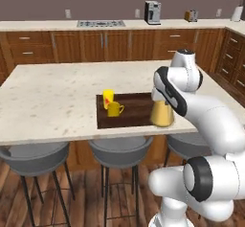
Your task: There is a tray on the dining counter. Grab the cup, mug, and pitcher and place them on the tray. The pitcher may be placed next to the tray if it cannot fit the tray.
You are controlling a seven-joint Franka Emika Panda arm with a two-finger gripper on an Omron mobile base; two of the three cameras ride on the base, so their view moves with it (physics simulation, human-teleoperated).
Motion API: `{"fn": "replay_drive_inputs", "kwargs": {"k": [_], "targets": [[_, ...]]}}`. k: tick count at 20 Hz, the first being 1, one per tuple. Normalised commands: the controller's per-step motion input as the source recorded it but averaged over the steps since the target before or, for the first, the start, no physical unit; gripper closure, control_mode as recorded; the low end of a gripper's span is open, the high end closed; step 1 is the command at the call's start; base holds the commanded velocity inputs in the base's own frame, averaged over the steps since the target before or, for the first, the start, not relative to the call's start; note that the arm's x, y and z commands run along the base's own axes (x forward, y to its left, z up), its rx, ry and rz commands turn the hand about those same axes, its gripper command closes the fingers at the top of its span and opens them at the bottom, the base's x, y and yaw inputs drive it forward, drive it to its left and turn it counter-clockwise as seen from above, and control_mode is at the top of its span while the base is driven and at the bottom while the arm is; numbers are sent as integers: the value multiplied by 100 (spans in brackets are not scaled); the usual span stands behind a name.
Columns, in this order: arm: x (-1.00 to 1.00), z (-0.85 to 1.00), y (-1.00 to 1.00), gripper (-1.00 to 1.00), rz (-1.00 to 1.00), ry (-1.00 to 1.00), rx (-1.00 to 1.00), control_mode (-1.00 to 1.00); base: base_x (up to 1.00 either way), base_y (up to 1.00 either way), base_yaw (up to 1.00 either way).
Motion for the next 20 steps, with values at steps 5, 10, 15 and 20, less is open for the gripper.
{"fn": "replay_drive_inputs", "kwargs": {"k": [5,10,15,20], "targets": [[0,0,0,100,0,0,0,100,41,0,17],[0,0,0,100,0,0,0,100,28,-8,-7],[0,0,0,100,0,0,0,100,48,0,-12],[0,0,0,100,0,0,0,100,49,0,-9]]}}
